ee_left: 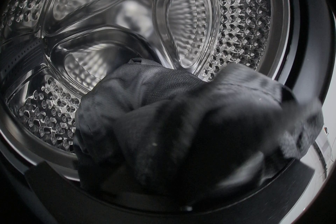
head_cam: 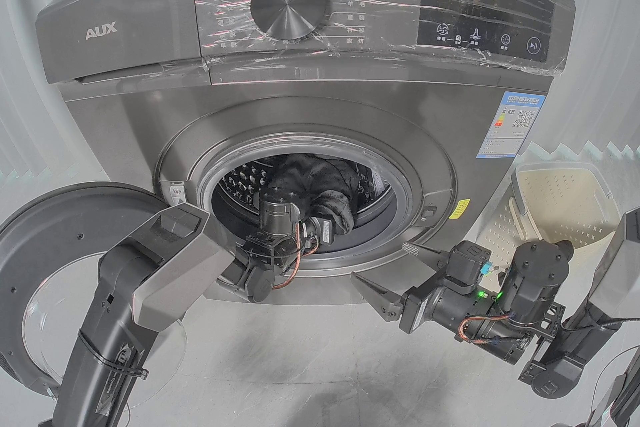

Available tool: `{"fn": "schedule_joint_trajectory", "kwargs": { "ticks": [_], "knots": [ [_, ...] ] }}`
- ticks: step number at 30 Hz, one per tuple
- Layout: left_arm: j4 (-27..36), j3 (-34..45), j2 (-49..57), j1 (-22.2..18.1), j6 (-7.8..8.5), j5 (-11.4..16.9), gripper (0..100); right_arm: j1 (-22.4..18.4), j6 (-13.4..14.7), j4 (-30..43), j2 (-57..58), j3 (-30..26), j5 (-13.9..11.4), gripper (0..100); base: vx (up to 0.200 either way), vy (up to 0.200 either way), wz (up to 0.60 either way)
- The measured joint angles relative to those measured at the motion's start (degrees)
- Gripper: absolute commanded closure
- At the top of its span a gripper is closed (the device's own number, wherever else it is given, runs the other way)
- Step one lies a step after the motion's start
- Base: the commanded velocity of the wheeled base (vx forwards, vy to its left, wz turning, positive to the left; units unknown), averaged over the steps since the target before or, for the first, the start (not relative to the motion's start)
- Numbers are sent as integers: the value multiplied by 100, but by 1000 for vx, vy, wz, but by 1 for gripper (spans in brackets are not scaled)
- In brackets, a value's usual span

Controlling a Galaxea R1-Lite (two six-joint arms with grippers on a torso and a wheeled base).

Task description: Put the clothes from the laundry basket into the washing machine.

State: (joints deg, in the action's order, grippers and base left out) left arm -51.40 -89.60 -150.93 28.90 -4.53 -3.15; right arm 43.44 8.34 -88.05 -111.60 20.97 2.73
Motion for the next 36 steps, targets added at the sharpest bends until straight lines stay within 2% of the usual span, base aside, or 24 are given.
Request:
{"fn": "schedule_joint_trajectory", "kwargs": {
  "ticks": [8, 19, 24, 31, 32, 36],
  "knots": [
    [82, -764, -94, -49, -94, -163, 100, 6, 0, -7, 0, 28, 0, 0, 0, 0, 0],
    [101, -2239, -378, -368, -195, -492, 100, 5, 0, -7, 2, 74, 0, 0, 0, 0, 0],
    [112, -2456, -546, -492, -318, -552, 100, 5, 0, -7, 9, 99, 0, 0, 0, 0, 0],
    [221, -2495, -670, -571, -325, -561, 100, 9, 2, -7, 6, 107, 2, 0, 0, 0, 0],
    [249, -2495, -679, -571, -327, -569, 0, 13, 2, -7, 6, 107, 0, 0, 0, 0, 0],
    [377, -2487, -695, -567, -400, -588, 0, 33, 0, -7, 2, 102, 6, 0, 0, 0, 0]
  ]
}}
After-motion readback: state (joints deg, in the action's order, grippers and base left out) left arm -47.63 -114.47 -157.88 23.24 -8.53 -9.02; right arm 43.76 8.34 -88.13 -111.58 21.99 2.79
